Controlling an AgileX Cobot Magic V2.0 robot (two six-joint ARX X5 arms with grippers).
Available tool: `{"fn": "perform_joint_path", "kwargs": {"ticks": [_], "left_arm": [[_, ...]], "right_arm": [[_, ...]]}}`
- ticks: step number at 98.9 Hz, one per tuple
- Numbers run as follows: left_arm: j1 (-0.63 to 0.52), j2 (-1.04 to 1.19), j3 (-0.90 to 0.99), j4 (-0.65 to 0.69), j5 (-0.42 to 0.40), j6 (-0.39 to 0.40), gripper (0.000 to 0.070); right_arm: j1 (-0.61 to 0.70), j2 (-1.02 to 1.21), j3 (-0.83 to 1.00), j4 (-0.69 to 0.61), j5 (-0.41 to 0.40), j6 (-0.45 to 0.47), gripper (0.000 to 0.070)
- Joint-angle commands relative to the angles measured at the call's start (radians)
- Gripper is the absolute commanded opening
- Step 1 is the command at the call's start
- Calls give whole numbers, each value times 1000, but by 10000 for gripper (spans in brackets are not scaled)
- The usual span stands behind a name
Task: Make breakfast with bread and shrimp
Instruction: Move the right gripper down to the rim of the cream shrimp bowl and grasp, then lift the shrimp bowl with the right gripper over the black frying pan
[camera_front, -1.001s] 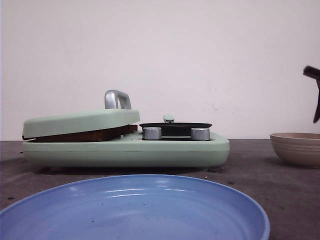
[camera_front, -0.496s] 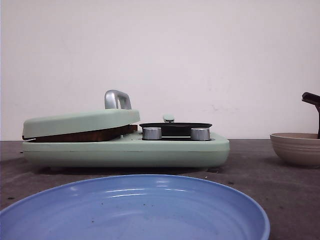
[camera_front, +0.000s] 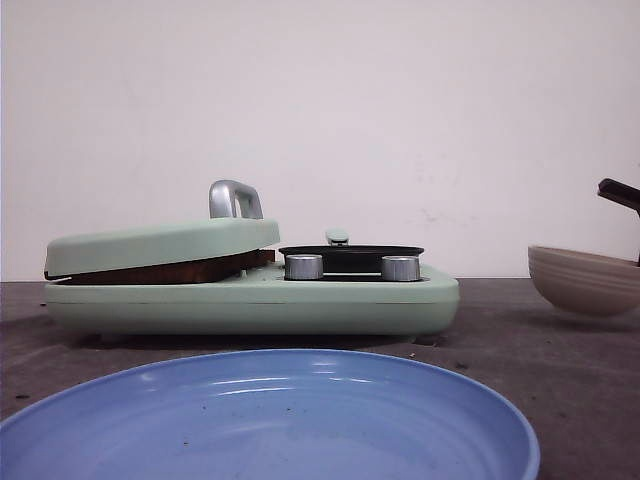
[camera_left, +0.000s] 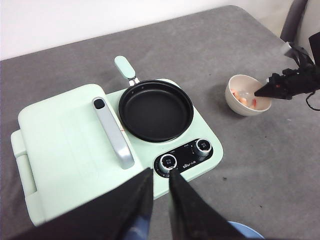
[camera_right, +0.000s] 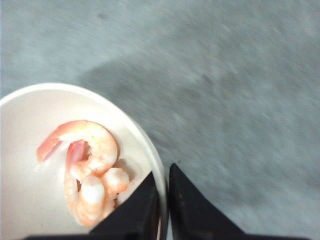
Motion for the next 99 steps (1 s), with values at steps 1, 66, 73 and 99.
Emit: {"fn": "perform_joint_path", "kwargs": {"ticks": [1,66,73,99], "left_arm": [[-7,12,13,-1,3,9,0],[-23,12,13,-7,18,9,0],[-30,12,13,-7,18,9,0],[-51,12,13,-10,18,9,0]], "right_arm": [[-3,8,22,40,-41,-3,3],[326,-129,34,406,-44,71,3],[385,-128,43,410,40,53,3],[576,-128,76,466,268,-151,3]]}}
